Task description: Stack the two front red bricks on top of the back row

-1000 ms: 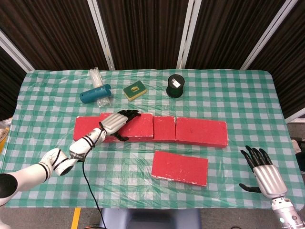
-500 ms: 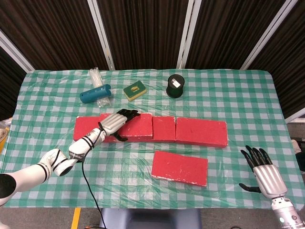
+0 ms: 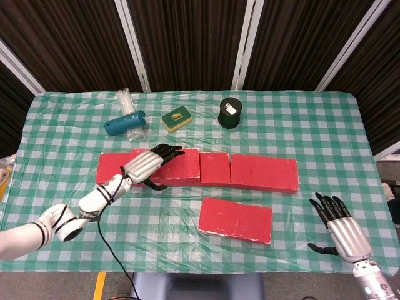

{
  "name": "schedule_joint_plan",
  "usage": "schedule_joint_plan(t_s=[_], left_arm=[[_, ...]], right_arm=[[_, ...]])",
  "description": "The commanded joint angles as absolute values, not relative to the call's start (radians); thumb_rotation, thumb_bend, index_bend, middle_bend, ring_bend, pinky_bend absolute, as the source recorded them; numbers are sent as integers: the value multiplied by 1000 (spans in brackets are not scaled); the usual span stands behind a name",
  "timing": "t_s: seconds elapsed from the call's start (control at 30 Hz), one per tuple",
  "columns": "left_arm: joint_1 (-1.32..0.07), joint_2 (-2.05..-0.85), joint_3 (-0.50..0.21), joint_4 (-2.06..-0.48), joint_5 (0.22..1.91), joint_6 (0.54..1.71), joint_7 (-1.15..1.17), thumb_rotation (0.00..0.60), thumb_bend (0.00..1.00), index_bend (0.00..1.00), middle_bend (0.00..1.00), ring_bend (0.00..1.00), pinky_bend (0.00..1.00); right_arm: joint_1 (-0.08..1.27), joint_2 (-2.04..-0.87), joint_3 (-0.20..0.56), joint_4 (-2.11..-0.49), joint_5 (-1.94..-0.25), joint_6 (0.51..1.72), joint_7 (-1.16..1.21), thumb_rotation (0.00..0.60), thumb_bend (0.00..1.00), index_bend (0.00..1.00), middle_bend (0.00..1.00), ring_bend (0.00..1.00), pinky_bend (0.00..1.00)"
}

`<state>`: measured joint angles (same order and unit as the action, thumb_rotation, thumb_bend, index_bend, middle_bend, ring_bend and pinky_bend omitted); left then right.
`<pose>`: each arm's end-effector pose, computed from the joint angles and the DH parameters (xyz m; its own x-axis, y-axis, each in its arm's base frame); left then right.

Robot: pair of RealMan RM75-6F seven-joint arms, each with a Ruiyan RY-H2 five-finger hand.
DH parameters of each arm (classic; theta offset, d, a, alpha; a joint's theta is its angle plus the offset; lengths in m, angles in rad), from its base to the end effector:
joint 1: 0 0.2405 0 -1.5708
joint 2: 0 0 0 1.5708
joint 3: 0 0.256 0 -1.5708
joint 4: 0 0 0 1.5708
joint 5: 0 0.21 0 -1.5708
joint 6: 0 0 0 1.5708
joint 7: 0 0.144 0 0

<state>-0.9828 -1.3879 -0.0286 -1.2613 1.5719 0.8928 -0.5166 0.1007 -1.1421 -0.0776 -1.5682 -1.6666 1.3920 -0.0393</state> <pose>-0.1179 0.3937 0.0256 0.3731 0.3831 0.8450 0.7814 -0.6208 -0.0636 -0.3093 -0.1542 0.1179 0.4779 -0.2018 0.8549 -0.8750 -0.1944 0.4433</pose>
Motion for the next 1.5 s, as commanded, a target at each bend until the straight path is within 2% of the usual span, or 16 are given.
schedule_joint_plan(t_s=[0.03,0.13,0.23,0.43,0.63,0.8,1.0,1.37,1.47,1.5], left_arm=[[-832,-1274,59,-1404,1630,1064,-373,600,229,0,0,0,23],[-706,-1261,112,-1422,1659,1212,-259,600,234,0,0,0,12],[-581,-1290,170,-1375,1691,1342,-208,600,239,0,0,0,9],[-415,-1390,217,-1215,1687,1462,-272,600,241,0,0,0,10],[-395,-1402,190,-1169,1687,1472,-290,600,257,0,0,0,9],[-392,-1399,176,-1150,1690,1458,-311,600,257,0,0,0,9],[-391,-1397,168,-1144,1691,1451,-331,600,257,0,0,0,10],[-387,-1388,151,-1142,1699,1429,-363,600,258,0,0,0,10],[-386,-1388,146,-1140,1701,1427,-366,600,257,0,0,0,10],[-385,-1388,144,-1140,1703,1427,-367,600,256,0,0,0,10]], right_arm=[[122,-1146,-100,-1579,-1721,1392,92,532,150,0,0,0,0],[146,-1138,-113,-1607,-1757,1376,151,529,150,0,0,0,0],[167,-1142,-114,-1646,-1767,1347,137,530,149,0,0,0,0],[230,-1196,-70,-1728,-1673,1212,50,531,149,0,0,0,0],[290,-1281,-4,-1752,-1509,1086,-83,530,149,0,0,0,0],[331,-1349,24,-1760,-1386,1007,-159,531,149,0,0,0,0],[349,-1379,30,-1763,-1340,985,-203,530,149,0,0,0,0],[413,-1488,52,-1722,-1158,944,-355,529,149,0,0,0,0],[417,-1496,51,-1724,-1141,963,-384,527,149,14,30,3,62],[420,-1496,51,-1728,-1131,966,-392,527,149,72,98,39,149]])
